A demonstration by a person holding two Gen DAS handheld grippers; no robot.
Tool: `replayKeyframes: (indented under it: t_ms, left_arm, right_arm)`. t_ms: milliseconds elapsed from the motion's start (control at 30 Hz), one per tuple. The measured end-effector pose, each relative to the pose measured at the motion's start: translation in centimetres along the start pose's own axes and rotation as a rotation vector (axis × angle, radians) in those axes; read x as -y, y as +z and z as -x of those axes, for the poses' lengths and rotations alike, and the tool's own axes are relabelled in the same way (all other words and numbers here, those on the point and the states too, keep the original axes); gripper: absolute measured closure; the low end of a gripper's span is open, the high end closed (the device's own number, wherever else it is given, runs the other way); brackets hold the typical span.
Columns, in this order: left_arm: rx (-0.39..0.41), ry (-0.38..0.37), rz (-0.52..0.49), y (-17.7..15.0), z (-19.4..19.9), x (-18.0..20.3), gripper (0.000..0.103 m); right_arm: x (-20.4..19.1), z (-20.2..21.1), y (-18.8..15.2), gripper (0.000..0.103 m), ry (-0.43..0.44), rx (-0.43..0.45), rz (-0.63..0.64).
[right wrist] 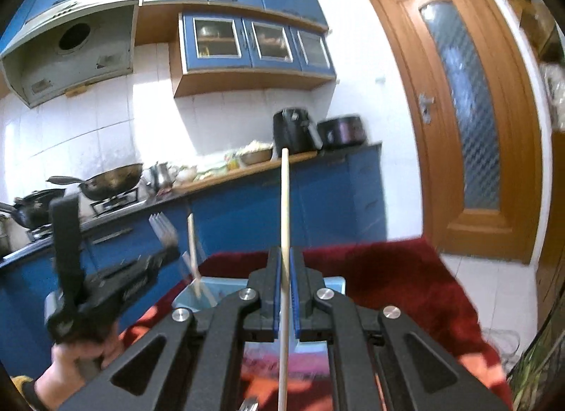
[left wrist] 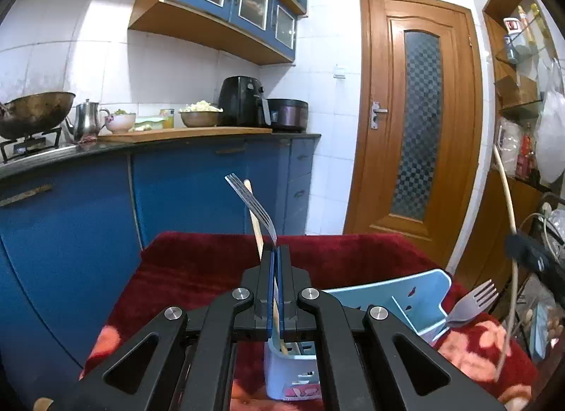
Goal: Organize utensils
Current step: 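Lower the fork and chopstick into the caddy and open both grippers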
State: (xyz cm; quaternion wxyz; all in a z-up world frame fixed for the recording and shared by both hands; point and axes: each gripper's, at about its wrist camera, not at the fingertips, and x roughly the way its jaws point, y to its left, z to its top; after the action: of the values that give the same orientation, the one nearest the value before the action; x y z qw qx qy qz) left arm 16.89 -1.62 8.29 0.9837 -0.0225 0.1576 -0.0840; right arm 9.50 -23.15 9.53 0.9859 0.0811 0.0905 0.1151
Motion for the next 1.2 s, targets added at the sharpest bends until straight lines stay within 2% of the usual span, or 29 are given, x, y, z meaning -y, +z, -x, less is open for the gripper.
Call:
replayKeyframes:
  t_ms: [267, 433, 533, 700, 900, 1200]
  left_arm:
    - [-0.027, -0.019, 0.018, -1.0, -0.7, -0.3, 0.102]
    - [-0.038, -0.028, 0.002, -1.2, -0.9, 0.2, 0.102]
    - [-0.043, -0.035, -0.001, -1.4, -1.1, 0.4, 0.102]
    - [-0.052, -0.041, 0.001, -1.7, -1.2, 0.6, 0.102]
    - [-0.06, -0.042, 0.008, -1.9, -1.4, 0.6, 0.102]
    - [-0.076, -0.049, 0.02, -2.0, -1.7, 0.3, 0.101]
  right_arm:
    - [0.7, -3.3, 0.6, 0.097, -0.089, 0.086, -0.025]
    - [-0.7, -5.1, -0.1, 0.097, -0.157, 0.115, 0.075]
    - [-1.1, -5.5, -0.7, 0.097, -0.158, 0.103, 0.117]
    - [-1.2, -5.5, -1.1, 0.097, -0.131, 0.092, 0.104]
    - [-1.1, -6.8, -0.6, 0.097, -0.17, 0.127, 0.115]
    - [-0.7, -7.1, -2.3, 0.097, -0.134, 0.025, 0.084]
